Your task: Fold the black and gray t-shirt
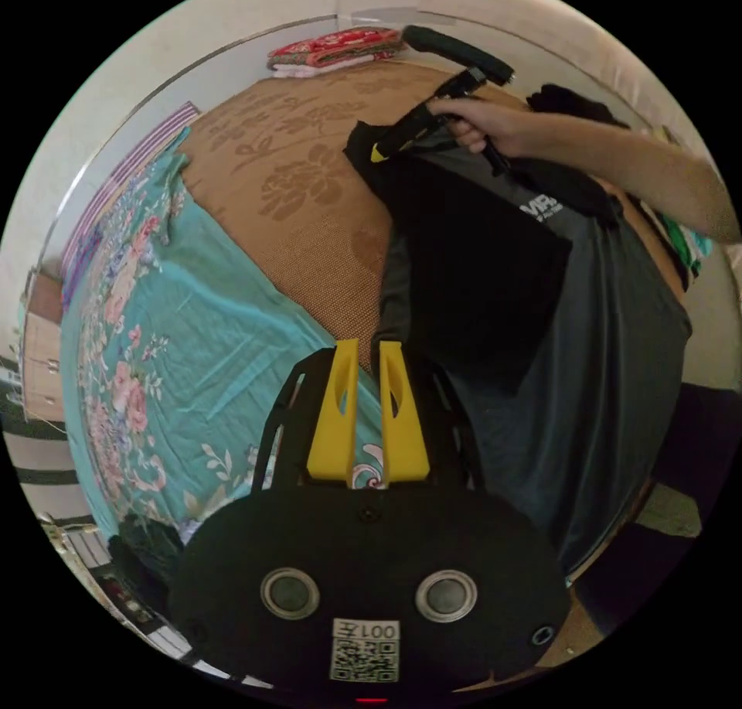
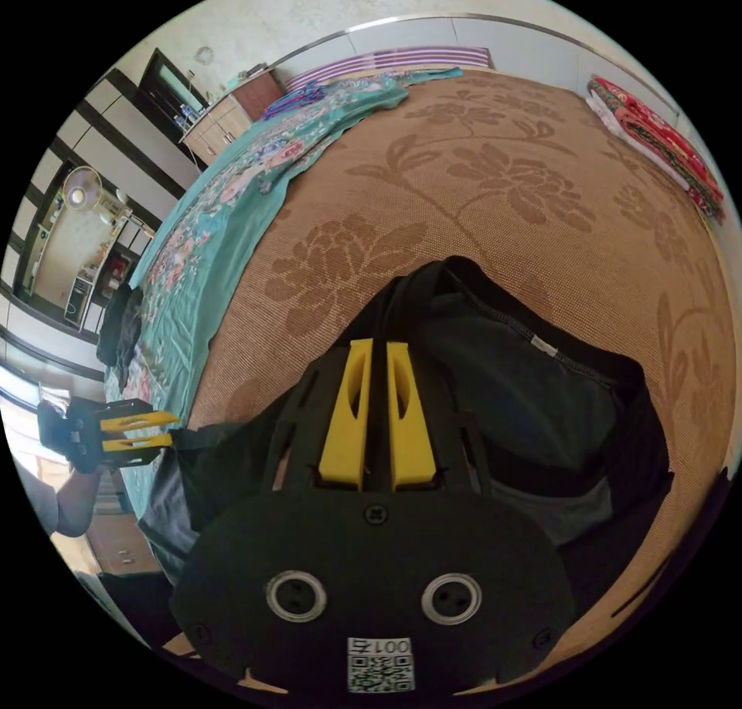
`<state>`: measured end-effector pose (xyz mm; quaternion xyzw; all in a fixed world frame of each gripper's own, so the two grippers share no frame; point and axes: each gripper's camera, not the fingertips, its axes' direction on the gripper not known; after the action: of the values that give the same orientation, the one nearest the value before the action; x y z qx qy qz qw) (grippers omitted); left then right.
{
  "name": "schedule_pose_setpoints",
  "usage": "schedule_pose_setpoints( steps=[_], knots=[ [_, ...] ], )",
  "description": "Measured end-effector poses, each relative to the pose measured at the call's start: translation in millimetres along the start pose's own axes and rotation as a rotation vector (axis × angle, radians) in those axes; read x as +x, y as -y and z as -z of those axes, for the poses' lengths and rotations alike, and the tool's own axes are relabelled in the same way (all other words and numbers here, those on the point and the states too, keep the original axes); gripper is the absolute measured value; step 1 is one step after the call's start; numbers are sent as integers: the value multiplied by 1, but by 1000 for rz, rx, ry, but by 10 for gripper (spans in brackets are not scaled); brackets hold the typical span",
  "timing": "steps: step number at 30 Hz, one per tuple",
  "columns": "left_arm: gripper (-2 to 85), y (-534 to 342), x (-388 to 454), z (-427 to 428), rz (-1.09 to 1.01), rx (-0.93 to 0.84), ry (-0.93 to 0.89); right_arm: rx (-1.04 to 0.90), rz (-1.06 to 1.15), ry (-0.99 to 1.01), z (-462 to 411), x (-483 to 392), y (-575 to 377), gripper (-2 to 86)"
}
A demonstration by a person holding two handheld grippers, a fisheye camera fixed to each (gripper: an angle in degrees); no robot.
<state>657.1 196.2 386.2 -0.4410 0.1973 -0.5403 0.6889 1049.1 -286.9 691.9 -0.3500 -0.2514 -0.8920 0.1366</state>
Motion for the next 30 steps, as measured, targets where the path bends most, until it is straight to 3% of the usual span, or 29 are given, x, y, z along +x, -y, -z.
schedule_pose_setpoints(
  steps=[9, 11, 18, 24, 27, 30],
  knots=[
    [-4, -46, -80, -11, 391, 73, -283, -71, 33, 40, 2, 5, 38, 63],
    [4, -51, -86, -11, 379, 90, -285, -118, 60, 50, -2, 3, 48, 77],
    [43, -50, -85, -12, 38, 56, -128, -126, 81, -22, -9, -3, 61, 86],
    [20, -55, -99, -22, -180, 46, 27, -172, 10, -67, -42, 10, 75, 36],
    [-4, -64, -123, -21, -128, 117, -44, -126, 3, -84, -42, 10, 69, 20],
    [-8, -81, -164, -30, 92, 133, -208, -80, -40, -79, -41, 14, 61, 13]
  ],
)
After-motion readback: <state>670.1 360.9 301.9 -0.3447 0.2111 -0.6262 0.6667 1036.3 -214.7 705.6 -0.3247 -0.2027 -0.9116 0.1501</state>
